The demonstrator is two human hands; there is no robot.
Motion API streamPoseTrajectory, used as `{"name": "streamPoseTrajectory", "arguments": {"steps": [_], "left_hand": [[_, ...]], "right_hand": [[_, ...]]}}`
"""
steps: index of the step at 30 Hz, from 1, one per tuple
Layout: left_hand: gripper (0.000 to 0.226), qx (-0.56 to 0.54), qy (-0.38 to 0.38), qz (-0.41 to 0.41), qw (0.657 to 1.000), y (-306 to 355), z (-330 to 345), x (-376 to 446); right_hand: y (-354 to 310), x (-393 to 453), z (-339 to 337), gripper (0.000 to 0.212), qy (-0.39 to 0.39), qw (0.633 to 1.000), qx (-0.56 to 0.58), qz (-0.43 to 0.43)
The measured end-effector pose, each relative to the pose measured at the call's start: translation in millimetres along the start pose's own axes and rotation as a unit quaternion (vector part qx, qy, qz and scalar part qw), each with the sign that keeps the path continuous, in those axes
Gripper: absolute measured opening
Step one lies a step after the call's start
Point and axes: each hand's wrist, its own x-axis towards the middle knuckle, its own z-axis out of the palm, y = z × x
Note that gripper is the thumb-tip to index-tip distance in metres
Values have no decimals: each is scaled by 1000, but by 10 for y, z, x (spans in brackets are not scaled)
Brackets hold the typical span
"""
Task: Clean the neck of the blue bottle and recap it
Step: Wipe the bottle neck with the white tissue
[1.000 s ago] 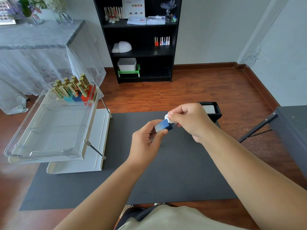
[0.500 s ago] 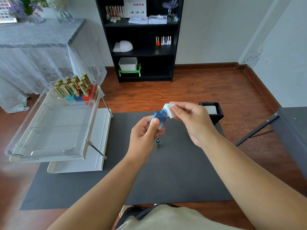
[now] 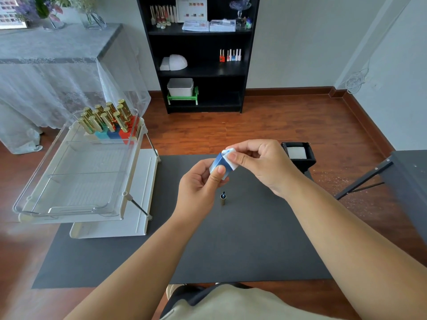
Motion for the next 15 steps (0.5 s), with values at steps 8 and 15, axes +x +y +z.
{"name": "streamPoseTrajectory", "arguments": {"steps": [8,15], "left_hand": [[26,-95,-120,-61,986,120,-122,14],[35,-282,-281,-205,894,163,-281,76]], "right_hand": [[-160,-72,-107,14,-69,990,-81,-96],[-222,-158,-27,15,-93,979,-94,-158]]}}
